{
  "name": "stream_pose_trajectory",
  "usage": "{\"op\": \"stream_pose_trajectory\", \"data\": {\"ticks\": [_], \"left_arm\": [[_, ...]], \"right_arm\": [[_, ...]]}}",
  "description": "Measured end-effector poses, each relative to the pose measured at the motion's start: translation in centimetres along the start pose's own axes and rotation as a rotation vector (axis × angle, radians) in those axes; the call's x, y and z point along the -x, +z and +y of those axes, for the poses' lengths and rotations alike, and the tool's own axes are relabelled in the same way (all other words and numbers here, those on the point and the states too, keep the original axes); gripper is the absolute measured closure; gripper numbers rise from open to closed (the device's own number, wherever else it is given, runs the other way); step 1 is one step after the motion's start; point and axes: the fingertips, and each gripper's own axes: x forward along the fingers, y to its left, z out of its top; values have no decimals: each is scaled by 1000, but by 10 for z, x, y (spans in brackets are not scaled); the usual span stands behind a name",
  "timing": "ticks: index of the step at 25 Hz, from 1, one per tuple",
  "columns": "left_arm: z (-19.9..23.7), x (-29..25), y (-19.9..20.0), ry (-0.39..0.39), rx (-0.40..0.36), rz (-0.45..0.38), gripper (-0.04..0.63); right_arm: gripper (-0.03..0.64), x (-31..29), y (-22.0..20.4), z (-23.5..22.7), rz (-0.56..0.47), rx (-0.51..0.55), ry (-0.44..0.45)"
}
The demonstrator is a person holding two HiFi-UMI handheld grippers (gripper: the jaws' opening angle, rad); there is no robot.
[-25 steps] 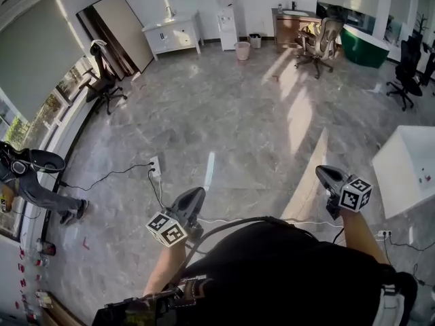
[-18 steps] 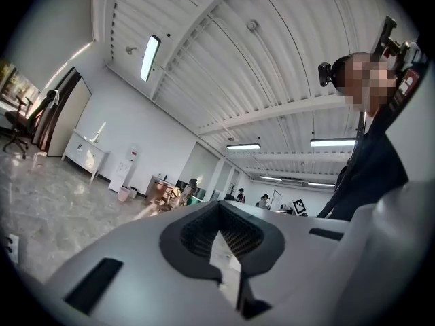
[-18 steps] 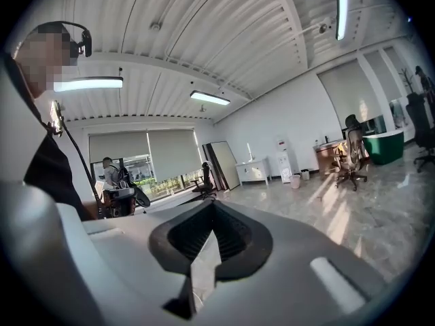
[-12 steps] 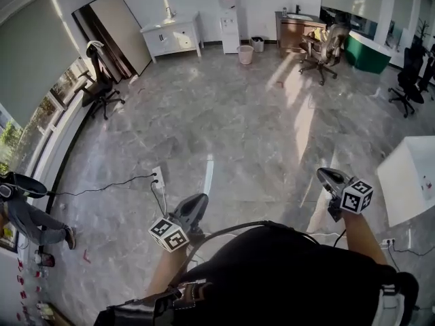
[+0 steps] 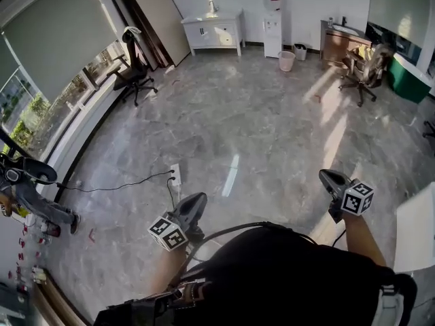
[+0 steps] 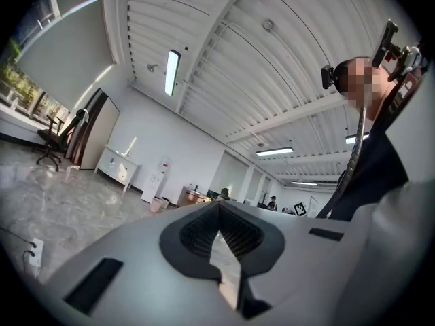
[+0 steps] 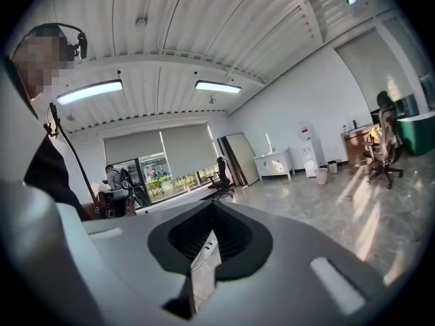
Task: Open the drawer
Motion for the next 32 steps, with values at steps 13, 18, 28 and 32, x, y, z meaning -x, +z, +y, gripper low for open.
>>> {"op": "stream_pose_trajectory", "data": {"ticks": [13, 18, 28, 32], "left_arm": [[29, -154, 15, 221, -16, -63, 595], [55, -174, 23, 254, -5, -58, 595], [175, -232, 55, 134, 2, -75, 595], [243, -249, 92, 86, 8, -53, 595]], "right_arm": [[615, -108, 73, -165, 47, 10, 228], [615, -144, 66, -179, 84, 3, 273], [615, -237, 98, -210, 77, 69, 175], [615, -292, 123, -211, 54, 48, 100]]}}
